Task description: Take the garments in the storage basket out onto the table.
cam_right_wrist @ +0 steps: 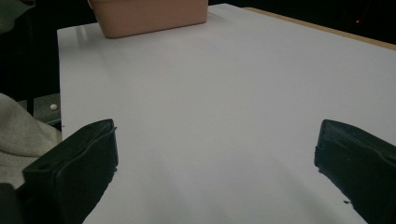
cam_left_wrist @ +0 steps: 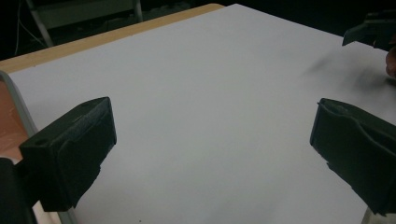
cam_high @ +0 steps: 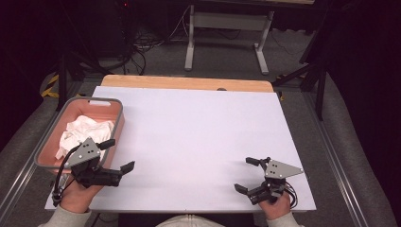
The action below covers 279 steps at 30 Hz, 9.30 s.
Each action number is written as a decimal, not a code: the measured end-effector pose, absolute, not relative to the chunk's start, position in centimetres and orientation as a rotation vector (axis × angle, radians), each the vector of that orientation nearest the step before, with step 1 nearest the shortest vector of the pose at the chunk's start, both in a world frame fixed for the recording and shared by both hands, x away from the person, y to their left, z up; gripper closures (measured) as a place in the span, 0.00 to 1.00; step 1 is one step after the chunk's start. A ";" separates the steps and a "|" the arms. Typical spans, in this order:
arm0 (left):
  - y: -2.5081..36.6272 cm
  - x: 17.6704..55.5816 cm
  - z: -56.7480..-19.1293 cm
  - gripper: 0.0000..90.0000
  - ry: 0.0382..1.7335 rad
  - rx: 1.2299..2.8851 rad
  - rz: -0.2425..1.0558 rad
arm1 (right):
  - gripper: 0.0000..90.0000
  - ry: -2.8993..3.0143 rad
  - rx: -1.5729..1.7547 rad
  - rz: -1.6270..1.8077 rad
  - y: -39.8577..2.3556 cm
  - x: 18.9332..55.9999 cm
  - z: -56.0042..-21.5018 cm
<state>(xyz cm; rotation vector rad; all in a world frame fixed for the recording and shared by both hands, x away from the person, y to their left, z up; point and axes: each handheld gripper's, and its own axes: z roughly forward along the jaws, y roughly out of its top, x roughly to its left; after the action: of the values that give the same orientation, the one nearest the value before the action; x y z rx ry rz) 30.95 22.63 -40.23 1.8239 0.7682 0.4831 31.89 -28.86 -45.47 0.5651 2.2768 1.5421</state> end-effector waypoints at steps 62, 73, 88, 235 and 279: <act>28.3 35.5 -36.0 0.03 0.954 1.981 0.590 | 0.00 2.302 0.574 1.514 -28.6 32.0 -45.7; 29.0 36.6 -36.0 0.03 0.987 1.989 0.589 | 0.00 2.308 0.575 1.512 -28.6 32.1 -45.7; 29.9 38.8 -36.8 0.03 1.064 2.014 0.565 | 0.00 2.308 0.577 1.511 -28.6 32.1 -45.8; 32.4 43.9 -41.4 0.65 1.524 2.165 0.252 | 0.00 2.322 0.576 1.516 -28.6 32.2 -45.9; 34.1 38.5 -36.1 0.63 1.197 1.710 0.559 | 0.00 2.322 0.584 1.516 -28.5 32.3 -46.0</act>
<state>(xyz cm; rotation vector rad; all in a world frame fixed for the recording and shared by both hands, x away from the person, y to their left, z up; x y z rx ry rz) 38.45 34.07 -36.15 1.7102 1.1971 0.5588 32.30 -28.53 -45.98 0.5841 2.3223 1.5162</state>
